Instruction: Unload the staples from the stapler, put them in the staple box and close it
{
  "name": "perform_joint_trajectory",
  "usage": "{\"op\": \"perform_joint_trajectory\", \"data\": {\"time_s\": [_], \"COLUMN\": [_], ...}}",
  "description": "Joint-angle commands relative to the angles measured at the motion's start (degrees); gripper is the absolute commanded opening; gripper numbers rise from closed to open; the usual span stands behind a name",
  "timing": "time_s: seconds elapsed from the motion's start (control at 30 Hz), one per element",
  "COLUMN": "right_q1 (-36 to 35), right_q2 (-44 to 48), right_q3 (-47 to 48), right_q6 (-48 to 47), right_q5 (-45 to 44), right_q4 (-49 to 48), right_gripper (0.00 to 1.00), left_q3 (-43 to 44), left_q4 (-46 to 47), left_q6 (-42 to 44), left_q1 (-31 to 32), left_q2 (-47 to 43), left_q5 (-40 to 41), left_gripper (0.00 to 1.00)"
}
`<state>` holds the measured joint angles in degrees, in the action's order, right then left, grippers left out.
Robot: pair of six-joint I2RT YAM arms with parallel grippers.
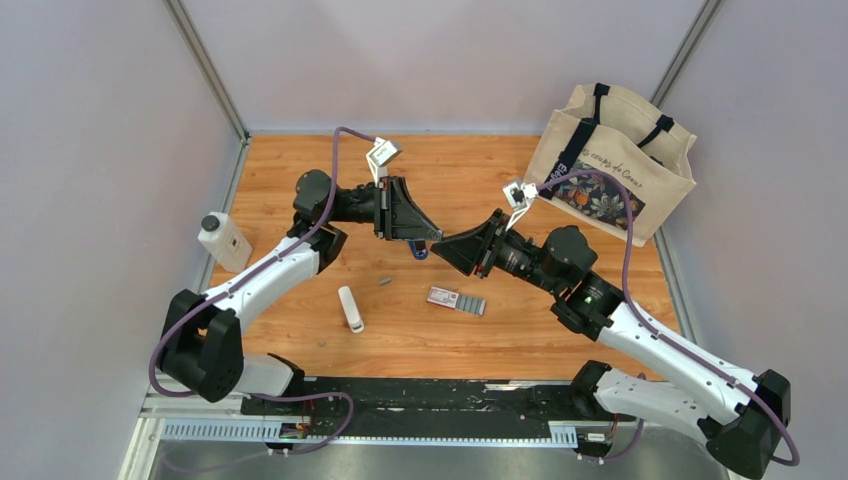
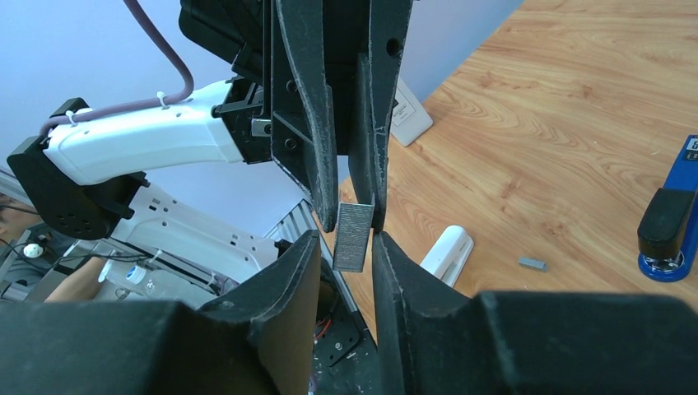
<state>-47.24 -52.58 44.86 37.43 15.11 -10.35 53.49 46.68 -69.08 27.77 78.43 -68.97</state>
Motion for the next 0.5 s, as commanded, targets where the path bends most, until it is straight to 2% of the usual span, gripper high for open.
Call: {"op": "perform_joint_trajectory", "data": {"time_s": [0.0,0.2,0.3,0.33,0.4,0.43,0.47], "right_q1": [0.49,0.66,0.66,0.66,0.66,0.66,0.66], "right_q2": [0.19,1.68,2.48,2.65,3.09,3.36,4.05], "right_q3": [1.81,0.67,0.14,0.05,-0.39,-0.56,-0.83], "right_q6": [1.06,1.07,0.98,0.89,0.80,0.72,0.63], "right_q5": [0.18,-0.96,-1.49,-1.58,-2.02,-2.19,-2.72], "right_q4": [-3.19,-1.61,-0.03,0.50,2.69,3.66,5.41], "right_gripper": [0.29,0.20,0.19,0.19,0.18,0.18,0.18], "left_q3": [-0.50,-0.32,-0.15,0.12,1.95,3.36,7.29], "left_q4": [2.63,-0.88,-3.86,-5.18,-15.51,-21.57,-37.29], "left_q6": [1.40,4.74,7.72,9.04,16.75,21.05,32.66], "left_q1": [0.36,0.36,0.36,0.36,0.36,0.36,0.44], "left_q2": [-2.67,-3.64,-4.43,-5.13,-5.75,-6.36,-6.36], "left_q5": [-0.29,-0.20,0.76,1.20,3.21,4.27,5.85], "left_gripper": [0.29,0.31,0.44,0.58,0.71,0.72,0.73]}}
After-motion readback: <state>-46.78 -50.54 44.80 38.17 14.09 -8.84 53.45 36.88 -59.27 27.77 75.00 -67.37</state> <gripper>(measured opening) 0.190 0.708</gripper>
